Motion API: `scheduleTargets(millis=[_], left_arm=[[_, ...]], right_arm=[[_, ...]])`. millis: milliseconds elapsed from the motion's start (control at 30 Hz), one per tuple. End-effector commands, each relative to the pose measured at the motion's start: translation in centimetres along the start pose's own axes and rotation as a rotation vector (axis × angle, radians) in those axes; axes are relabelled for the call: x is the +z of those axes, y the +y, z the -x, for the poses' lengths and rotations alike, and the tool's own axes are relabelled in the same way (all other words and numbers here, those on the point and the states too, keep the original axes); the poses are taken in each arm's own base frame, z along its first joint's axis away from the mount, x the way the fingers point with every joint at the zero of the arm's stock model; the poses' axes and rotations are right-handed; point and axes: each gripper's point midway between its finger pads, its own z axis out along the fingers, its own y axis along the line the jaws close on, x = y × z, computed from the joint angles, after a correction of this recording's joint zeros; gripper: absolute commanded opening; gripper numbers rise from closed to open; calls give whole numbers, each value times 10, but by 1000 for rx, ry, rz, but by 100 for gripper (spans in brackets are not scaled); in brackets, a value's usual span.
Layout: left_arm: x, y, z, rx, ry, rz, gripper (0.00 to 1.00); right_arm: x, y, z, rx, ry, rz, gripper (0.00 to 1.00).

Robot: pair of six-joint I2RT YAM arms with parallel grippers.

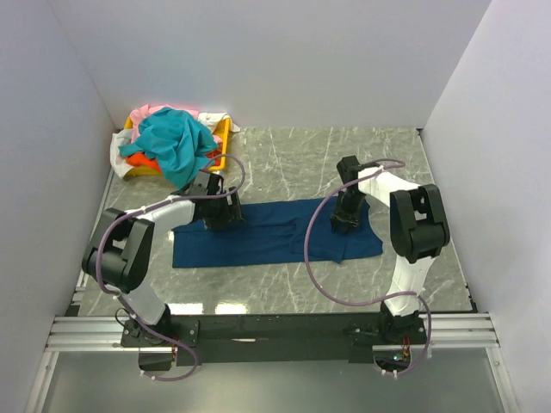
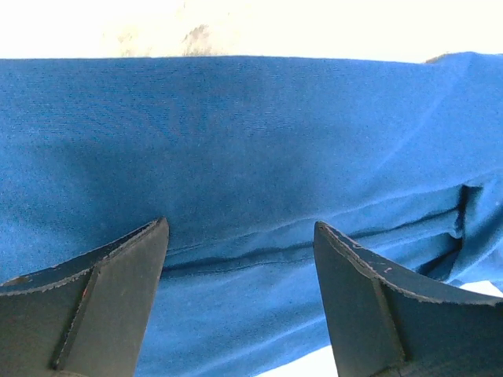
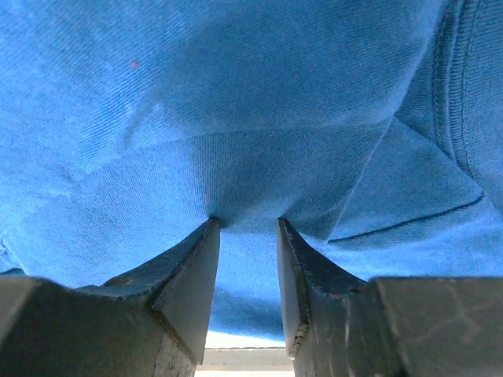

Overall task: Fold and stack the t-shirts
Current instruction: Fold the tshirt

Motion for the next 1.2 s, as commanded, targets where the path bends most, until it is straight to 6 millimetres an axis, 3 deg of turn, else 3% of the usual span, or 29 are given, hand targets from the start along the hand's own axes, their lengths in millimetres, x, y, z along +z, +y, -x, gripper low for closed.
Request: scheduleTargets(millis=[0, 233, 500, 600, 733, 900, 1000, 1100, 1167], left_arm=[[-3, 28, -47, -78, 120, 88, 82], [-19, 29, -66, -135, 129, 71, 82], [-46, 27, -56, -134, 63, 82, 82], [-57, 21, -48, -124, 41, 69, 82], [-66, 12, -34, -84, 14, 52, 83], [-58, 10, -29, -66, 26, 51, 84], [-52, 10, -29, -63, 30, 48, 84], [-47, 12, -27, -59, 24, 58, 84], [-43, 15, -28, -56, 30, 67, 84]], right_arm=[[11, 4, 28, -22, -51, -23, 42], [16, 18, 54, -54, -35, -44, 42], [6, 43, 89, -87, -61, -25, 42], [-9, 53, 101, -100, -87, 0, 42], [-44, 65, 112, -118, -156, 53, 42], [-79, 65, 101, -127, -197, 104, 42], [-70, 52, 76, -123, -143, 92, 42], [-69, 50, 58, -126, -119, 122, 42], [-59, 47, 41, -117, -79, 128, 42]])
